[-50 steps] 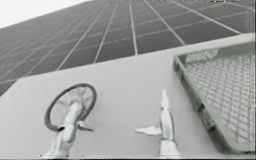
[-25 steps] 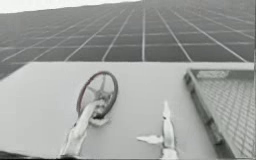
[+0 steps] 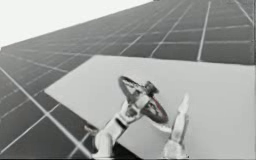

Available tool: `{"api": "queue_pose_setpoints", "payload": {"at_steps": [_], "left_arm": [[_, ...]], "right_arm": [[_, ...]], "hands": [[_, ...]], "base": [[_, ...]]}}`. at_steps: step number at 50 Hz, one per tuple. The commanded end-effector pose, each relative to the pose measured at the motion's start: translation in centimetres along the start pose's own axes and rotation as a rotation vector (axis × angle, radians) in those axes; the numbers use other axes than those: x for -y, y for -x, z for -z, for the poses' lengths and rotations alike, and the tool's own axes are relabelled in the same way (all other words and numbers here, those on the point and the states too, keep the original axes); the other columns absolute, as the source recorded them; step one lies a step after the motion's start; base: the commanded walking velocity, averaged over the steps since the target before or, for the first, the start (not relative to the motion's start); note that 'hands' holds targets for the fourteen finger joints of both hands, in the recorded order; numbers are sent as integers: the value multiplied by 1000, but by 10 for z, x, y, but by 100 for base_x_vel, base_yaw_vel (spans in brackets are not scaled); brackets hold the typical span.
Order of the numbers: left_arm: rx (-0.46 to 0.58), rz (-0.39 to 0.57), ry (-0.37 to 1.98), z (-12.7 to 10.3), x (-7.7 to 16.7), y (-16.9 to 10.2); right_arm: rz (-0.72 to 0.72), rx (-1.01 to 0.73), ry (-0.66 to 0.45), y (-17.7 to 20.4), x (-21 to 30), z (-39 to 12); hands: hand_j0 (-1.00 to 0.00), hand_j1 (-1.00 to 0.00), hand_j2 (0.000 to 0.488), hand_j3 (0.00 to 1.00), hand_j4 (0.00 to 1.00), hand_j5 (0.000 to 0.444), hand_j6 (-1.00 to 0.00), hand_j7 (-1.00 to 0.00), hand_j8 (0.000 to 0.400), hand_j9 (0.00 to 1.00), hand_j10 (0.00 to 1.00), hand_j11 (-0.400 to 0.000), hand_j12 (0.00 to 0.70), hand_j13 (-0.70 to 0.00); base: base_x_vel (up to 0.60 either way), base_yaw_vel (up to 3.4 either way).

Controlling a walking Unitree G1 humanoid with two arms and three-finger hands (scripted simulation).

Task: Pick up and drop off the object

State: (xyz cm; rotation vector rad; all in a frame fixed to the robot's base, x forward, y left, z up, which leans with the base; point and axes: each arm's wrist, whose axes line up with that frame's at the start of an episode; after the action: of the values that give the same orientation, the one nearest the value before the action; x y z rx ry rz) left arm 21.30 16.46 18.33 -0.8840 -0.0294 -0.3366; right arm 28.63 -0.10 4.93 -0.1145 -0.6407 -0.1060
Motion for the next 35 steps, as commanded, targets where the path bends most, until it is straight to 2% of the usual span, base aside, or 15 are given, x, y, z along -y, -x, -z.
{"api": "queue_pose_setpoints", "payload": {"at_steps": [1,2,3,4,8,10,14,20,21,22,23,26,28,31,35], "left_arm": [[-33,10,36,7,23,5],[-42,18,38,10,22,1],[-35,15,37,2,20,3],[-42,6,29,13,19,-4],[-55,-23,2,12,19,6],[-57,-40,-5,9,14,7],[-106,-93,-31,16,3,17],[-240,-203,-114,30,-29,-2],[-246,-230,-106,41,-33,-8],[-296,-233,-130,43,-35,-8],[-314,-257,-138,44,-40,-19],[-328,-275,-143,48,-48,-17],[-320,-295,-131,44,-48,-13],[-335,-301,-115,48,-54,-7],[-358,-296,-110,55,-54,4]], "right_arm": [[-59,135,230,-18,-4,-10],[-97,106,216,-24,4,-11],[-118,109,201,-27,8,-15],[-122,98,197,-24,19,-12],[-104,3,109,-27,21,4],[9,-249,-165,-28,15,13],[192,-406,-329,-26,34,16],[428,-423,-368,-23,64,-5],[476,-444,-373,-15,71,-3],[520,-464,-366,-15,71,0],[621,-435,-386,-2,67,11],[714,-289,-227,10,64,16],[647,-256,-106,2,77,21],[452,-61,107,-3,88,32],[181,164,135,-19,132,36]], "hands": [[-1000,-1000,0,0,647,323,-1000,-1000,400,0,647,-259,700,-453],[-1000,-1000,0,112,1000,444,-1000,-1000,400,112,1000,-400,700,-700],[-1000,-1000,0,931,1000,34,-1000,-1000,400,931,1000,-400,700,-700],[-1000,-1000,0,989,1000,5,-1000,-1000,400,989,1000,-400,700,-700],[-1000,-1000,0,1000,1000,0,-1000,-1000,400,1000,1000,-400,700,-700],[-1000,-1000,0,1000,1000,0,-1000,-1000,400,1000,1000,-400,700,-700],[-1000,-1000,0,1000,1000,0,-1000,-1000,400,1000,1000,-400,700,-700],[-989,-1000,5,1000,1000,0,-989,-1000,400,1000,1000,-400,700,-700],[-688,-1000,156,1000,1000,0,-688,-1000,400,1000,1000,-400,700,-700],[-23,-1000,488,1000,1000,0,-23,-1000,400,1000,1000,-400,700,-700],[0,0,0,1000,1000,0,0,0,0,1000,1000,-400,0,-700],[0,0,0,1000,1000,0,0,0,0,1000,1000,-400,0,-700],[0,0,0,1000,1000,0,0,0,0,1000,1000,-400,0,-700],[0,0,0,1000,1000,0,0,0,0,1000,1000,-400,0,-700],[0,0,0,1000,1000,0,0,0,0,1000,1000,-400,0,-700]], "base": [[0,0],[0,0],[0,0],[0,0],[0,0],[0,0],[0,0],[0,0],[0,0],[0,0],[0,0],[0,0],[0,0],[0,0],[0,0]]}}
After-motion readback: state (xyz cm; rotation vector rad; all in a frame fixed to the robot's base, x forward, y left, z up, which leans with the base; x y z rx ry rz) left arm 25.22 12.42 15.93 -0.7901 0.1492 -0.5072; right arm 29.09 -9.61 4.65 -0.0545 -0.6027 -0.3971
